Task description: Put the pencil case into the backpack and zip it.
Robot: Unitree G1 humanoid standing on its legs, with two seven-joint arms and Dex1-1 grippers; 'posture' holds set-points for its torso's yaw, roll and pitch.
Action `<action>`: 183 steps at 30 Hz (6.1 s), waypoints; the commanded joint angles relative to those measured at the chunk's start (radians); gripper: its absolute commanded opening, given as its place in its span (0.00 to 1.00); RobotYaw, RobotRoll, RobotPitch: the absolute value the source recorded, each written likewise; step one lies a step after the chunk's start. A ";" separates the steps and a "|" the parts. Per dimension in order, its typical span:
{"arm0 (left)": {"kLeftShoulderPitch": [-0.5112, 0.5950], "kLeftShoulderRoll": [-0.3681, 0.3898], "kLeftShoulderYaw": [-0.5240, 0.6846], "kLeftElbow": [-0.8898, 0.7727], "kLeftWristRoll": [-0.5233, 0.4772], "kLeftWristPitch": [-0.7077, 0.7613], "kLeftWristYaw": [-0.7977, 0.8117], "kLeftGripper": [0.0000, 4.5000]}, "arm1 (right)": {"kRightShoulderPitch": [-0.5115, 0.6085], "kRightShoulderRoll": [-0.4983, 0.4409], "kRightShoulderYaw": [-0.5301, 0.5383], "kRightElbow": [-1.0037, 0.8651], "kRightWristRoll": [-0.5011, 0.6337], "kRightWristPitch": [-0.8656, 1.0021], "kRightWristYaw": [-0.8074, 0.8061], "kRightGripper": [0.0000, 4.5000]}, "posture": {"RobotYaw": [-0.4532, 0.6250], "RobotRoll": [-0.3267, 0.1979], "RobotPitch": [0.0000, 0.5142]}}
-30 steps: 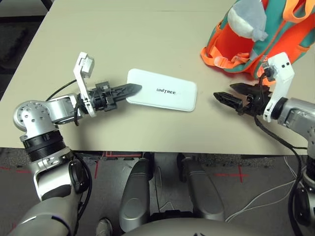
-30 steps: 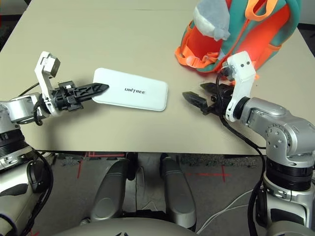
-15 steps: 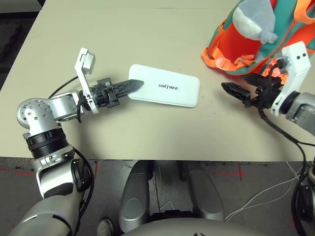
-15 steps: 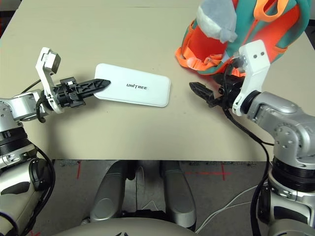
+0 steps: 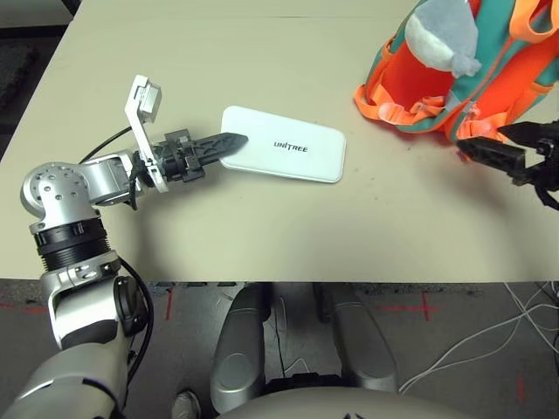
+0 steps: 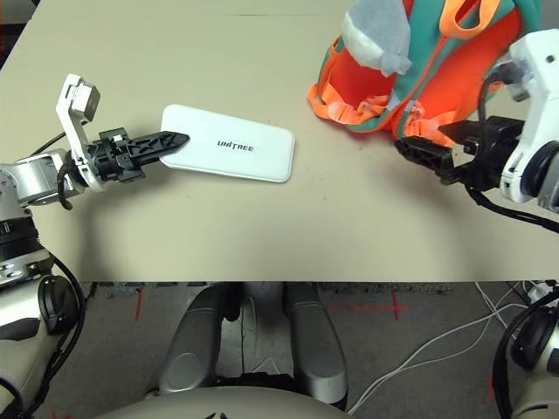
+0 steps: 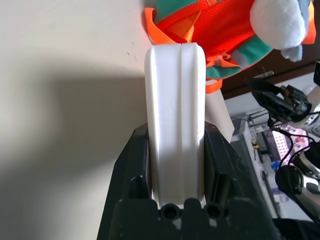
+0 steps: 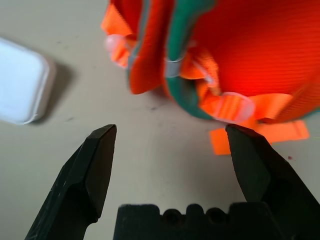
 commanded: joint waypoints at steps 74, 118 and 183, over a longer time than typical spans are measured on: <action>-0.011 0.042 -0.046 0.097 0.123 -0.113 -0.022 0.28 | -0.089 0.484 0.171 0.007 -0.288 -0.385 -0.256 1.00 | 0.32 0.62 0.62; 0.003 -0.030 -0.033 0.092 0.131 -0.143 0.017 0.28 | -0.208 0.007 0.008 0.087 0.154 0.022 0.123 0.02 | 0.28 0.62 0.63; -0.250 0.081 -0.212 0.386 0.338 -0.327 -0.298 0.28 | 0.649 -0.450 -0.525 0.029 1.202 -0.434 0.031 0.02 | 0.19 0.62 0.61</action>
